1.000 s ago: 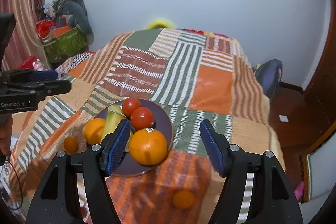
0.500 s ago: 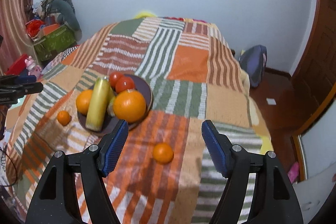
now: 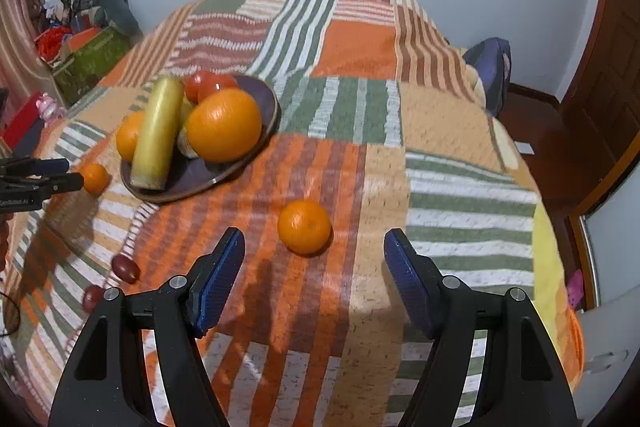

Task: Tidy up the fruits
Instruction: 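Grasp the mandarin on the quilt with the left tool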

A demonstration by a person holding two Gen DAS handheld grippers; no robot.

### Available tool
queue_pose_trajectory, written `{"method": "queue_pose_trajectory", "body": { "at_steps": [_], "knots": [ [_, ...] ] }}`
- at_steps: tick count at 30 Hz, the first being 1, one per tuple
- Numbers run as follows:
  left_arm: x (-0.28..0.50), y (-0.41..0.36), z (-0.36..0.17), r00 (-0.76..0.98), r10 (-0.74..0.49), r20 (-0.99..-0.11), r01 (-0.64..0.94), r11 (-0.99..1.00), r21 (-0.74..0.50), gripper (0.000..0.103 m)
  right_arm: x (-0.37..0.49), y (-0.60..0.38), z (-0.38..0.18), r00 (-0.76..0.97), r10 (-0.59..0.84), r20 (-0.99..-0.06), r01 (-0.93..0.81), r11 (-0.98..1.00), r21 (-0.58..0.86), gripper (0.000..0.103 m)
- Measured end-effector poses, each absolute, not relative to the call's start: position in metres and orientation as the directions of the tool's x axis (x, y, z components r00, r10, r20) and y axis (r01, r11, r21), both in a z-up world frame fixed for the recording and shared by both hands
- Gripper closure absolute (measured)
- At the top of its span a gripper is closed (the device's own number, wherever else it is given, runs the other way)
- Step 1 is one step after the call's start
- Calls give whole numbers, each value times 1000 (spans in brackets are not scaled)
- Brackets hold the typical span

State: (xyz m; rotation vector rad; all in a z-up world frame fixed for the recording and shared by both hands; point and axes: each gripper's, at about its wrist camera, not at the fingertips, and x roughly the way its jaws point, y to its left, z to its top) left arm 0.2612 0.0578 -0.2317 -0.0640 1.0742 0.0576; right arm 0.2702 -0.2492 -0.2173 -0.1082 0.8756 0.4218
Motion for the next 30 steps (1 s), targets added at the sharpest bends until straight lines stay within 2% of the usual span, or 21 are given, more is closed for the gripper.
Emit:
{"method": "queue_pose_trajectory", "body": {
  "at_steps": [3,5,8,14,16,23,30],
  "knots": [
    [266,51,-240,461,9,-888,-59,998,-20,41,275,-251,-227,537,330,-777,-395,911,114,34],
    [268,46,-243,458,18,-889,-43,999,-2,45,279,-250,-230,520,342,-782,-396,908,134,43],
    [272,45,-248,457,27,-889,-44,999,8,50,285,-248,-235,500,354,-790,-395,905,155,51],
    [279,49,-251,456,43,-889,-62,998,17,65,293,-248,-241,488,376,-788,-387,902,191,64],
    [278,51,-251,458,31,-888,-70,998,-1,65,293,-248,-240,480,394,-784,-390,896,212,70],
    [272,52,-244,467,1,-884,-73,997,-37,66,289,-244,-235,486,398,-778,-403,892,204,71],
    [272,43,-213,520,-13,-854,-45,998,-42,66,285,-227,-215,500,441,-745,-453,867,209,70]
  ]
}}
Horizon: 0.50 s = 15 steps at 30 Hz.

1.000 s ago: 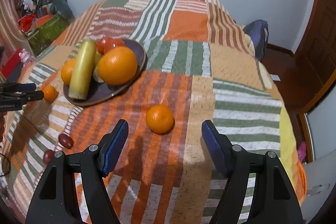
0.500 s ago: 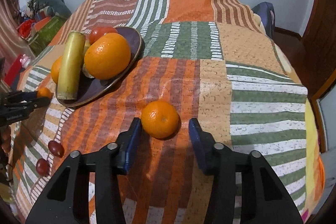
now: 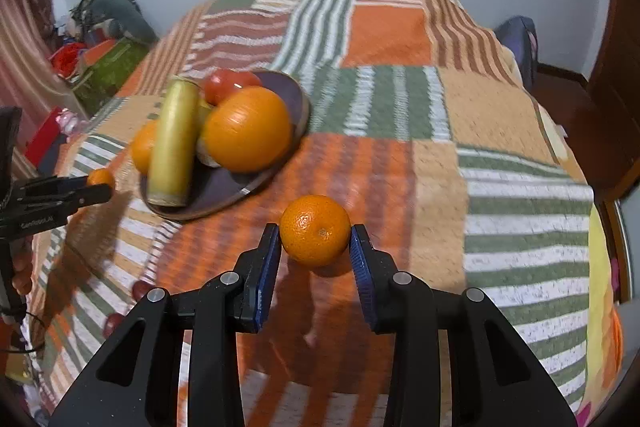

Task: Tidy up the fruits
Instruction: 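Grasp the mandarin on the quilt with the left tool, then place the mandarin on the plate with the left tool while the right tool places another mandarin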

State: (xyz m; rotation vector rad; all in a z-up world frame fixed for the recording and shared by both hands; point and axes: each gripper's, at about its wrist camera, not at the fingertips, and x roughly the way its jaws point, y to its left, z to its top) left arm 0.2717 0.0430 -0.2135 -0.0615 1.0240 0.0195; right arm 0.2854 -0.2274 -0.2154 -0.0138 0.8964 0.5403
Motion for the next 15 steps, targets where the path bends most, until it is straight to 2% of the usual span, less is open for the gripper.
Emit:
{"method": "queue_pose_trajectory", "body": {
  "at_steps": [15],
  "knots": [
    [300,31,-187,574,-60,-817,3,997,-71,65,293,-173,-203,476,523,-707,-560,800,215,70]
  ]
}}
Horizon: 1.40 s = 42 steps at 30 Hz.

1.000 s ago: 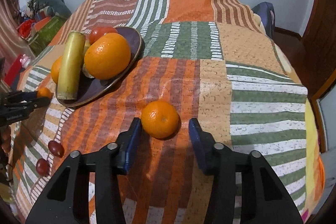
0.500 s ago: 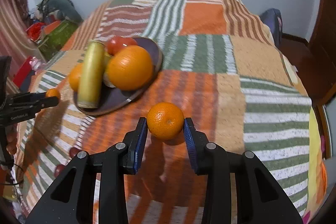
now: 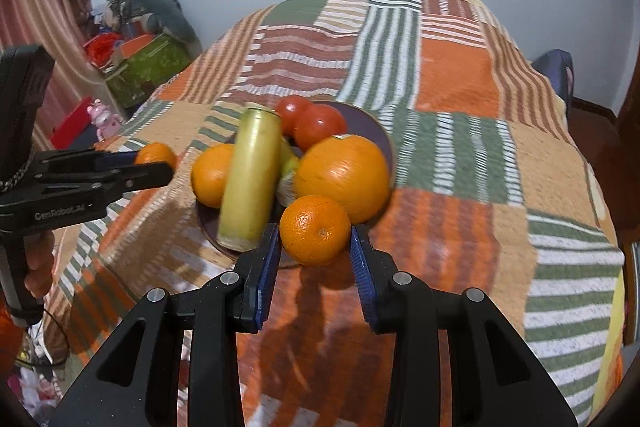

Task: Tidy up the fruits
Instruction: 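Place the mandarin on the plate with the left tool while the right tool places another mandarin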

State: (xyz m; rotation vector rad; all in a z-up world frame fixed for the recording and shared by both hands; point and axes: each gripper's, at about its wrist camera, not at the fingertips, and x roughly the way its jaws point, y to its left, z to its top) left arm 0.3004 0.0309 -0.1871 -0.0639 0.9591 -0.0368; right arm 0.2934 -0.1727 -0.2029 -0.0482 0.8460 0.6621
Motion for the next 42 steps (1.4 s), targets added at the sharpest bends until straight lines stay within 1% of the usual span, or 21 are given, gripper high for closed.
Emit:
{"method": "queue_pose_trajectory", "body": {
  "at_steps": [12,19,23,26,30,32,42],
  "knots": [
    [332,31,-193,576,-90,-812,6,994,-106,66,300,-148,-220,428,536,-727,-597,772,218,70],
    [341,30,-208,563,-102,-820,14,993,-113,65,302,-147,-231,391,552,-736,-594,762,256,70],
    [341,31,-209,566,-75,-821,5,996,-87,58,303,-147,-232,383,553,-740,-593,761,262,70],
    [340,34,-209,559,-88,-824,5,995,-102,57,303,-146,-232,385,548,-742,-593,763,257,70],
    [334,32,-202,575,-83,-814,14,996,-92,55,301,-145,-229,400,526,-750,-593,773,226,70],
    [330,32,-196,585,-85,-807,16,996,-93,52,297,-146,-226,415,518,-748,-594,777,209,65],
    [299,41,-176,606,-68,-793,5,997,-82,52,282,-157,-204,462,507,-727,-586,790,178,64]
  ]
}}
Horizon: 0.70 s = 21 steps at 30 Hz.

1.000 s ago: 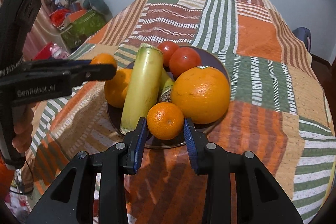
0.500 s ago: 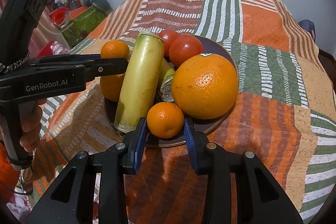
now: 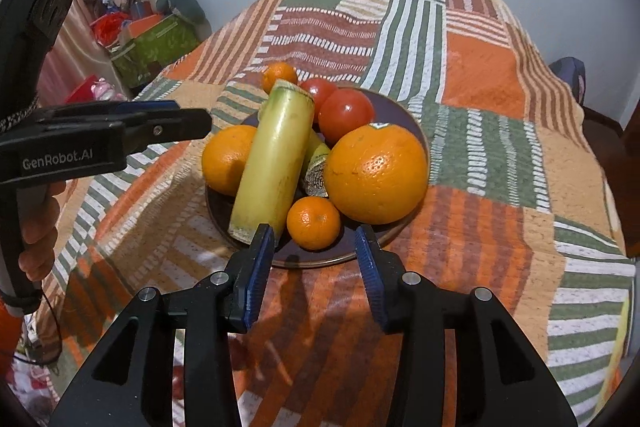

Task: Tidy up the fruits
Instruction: 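Place the mandarin on the plate with the left tool while the right tool places another mandarin, then grasp a second mandarin with the left tool and set it on the plate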

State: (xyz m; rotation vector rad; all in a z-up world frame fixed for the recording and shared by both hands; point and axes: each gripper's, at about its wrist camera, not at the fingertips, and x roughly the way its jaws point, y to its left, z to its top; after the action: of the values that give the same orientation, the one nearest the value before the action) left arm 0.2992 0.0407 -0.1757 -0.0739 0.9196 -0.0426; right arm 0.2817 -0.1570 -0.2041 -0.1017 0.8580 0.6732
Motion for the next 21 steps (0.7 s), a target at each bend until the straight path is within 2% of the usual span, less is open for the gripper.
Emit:
{"method": "queue_pose_trajectory", "body": {
  "at_steps": [5,10,21],
  "knots": [
    [281,50,-172,604,-49,-796,-13,997,-71,52,271,-162,-190,491,500,-713,-584,797,156,63],
    [279,69,-172,598,-13,-801,-59,996,-60,51,264,-165,-180,523,493,-695,-581,803,133,55],
    [363,104,-190,575,-20,-818,-94,991,-91,54,289,-179,-183,560,472,-681,-543,830,129,55]
  ]
}}
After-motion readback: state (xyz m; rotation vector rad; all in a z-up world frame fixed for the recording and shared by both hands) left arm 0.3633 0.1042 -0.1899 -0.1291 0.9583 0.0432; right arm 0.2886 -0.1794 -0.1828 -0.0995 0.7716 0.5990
